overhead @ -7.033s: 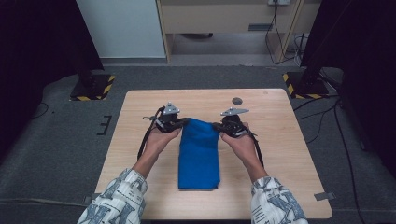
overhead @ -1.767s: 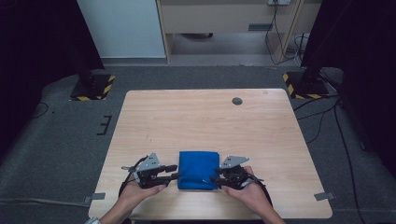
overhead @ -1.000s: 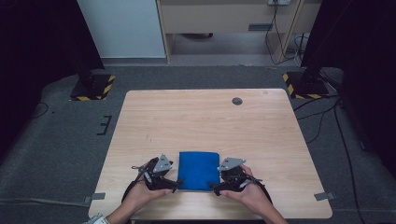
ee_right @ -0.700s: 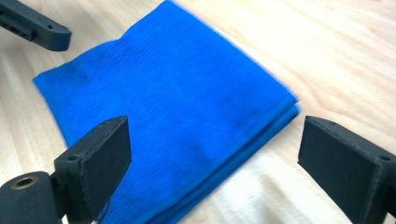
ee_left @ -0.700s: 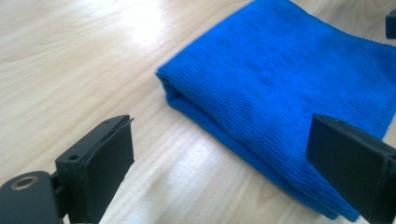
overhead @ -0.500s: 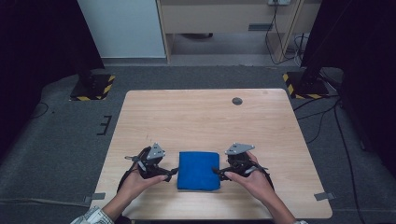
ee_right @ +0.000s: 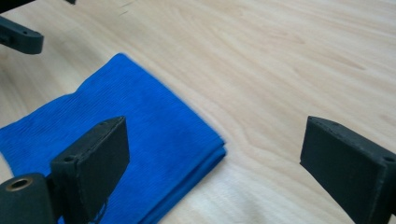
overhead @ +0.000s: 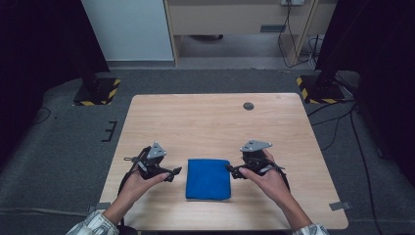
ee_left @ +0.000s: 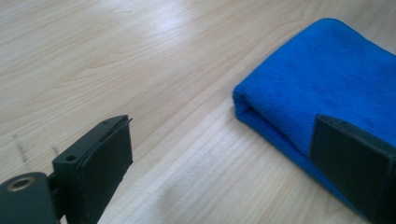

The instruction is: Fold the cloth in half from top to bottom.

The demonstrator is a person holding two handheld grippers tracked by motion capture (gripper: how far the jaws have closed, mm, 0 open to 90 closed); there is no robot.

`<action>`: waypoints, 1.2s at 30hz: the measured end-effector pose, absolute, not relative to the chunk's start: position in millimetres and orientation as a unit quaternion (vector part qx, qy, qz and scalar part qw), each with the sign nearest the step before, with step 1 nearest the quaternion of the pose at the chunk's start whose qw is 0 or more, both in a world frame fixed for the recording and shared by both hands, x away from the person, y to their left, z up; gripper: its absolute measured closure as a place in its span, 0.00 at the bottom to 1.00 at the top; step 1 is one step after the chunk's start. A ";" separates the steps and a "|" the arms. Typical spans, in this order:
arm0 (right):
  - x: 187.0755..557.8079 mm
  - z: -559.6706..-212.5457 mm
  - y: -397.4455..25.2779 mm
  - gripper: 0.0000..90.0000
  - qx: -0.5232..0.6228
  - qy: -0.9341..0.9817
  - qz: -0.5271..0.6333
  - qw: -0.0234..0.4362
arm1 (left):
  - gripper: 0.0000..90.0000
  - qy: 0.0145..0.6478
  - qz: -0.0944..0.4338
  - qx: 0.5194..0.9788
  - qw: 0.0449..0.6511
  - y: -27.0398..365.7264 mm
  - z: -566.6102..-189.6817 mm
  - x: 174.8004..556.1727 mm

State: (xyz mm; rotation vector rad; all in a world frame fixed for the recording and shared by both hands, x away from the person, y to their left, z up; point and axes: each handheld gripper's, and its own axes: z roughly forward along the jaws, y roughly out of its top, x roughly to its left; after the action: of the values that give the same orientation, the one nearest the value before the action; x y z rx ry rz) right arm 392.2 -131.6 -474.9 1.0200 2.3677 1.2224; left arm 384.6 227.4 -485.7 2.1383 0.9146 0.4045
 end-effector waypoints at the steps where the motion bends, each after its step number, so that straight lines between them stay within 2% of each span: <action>1: 394.1 -474.0 -133.9 0.09 0.356 0.820 0.424 0.145 | 0.06 0.362 0.161 0.836 0.379 229.6 -486.1 386.0; 17: 419.5 -484.3 -188.2 0.10 0.425 0.785 0.418 0.168 | 0.06 0.416 0.170 0.822 0.350 270.2 -498.1 411.4; 24: 430.8 -510.9 -231.3 0.13 0.491 0.764 0.375 0.187 | 0.06 0.446 0.168 0.820 0.318 279.6 -518.2 428.2; 31: 435.6 -536.3 -251.0 0.14 0.521 0.759 0.334 0.204 | 0.08 0.461 0.175 0.819 0.293 279.6 -528.6 435.3; 36: 434.9 -538.4 -250.7 0.13 0.512 0.764 0.327 0.218 | 0.04 0.462 0.179 0.811 0.311 278.9 -533.1 434.4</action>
State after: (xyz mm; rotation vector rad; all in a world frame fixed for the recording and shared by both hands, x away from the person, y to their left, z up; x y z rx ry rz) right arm 434.9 -250.7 -538.4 1.4171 2.1149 0.9052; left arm 434.4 278.9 -533.1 2.1423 1.2188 0.4734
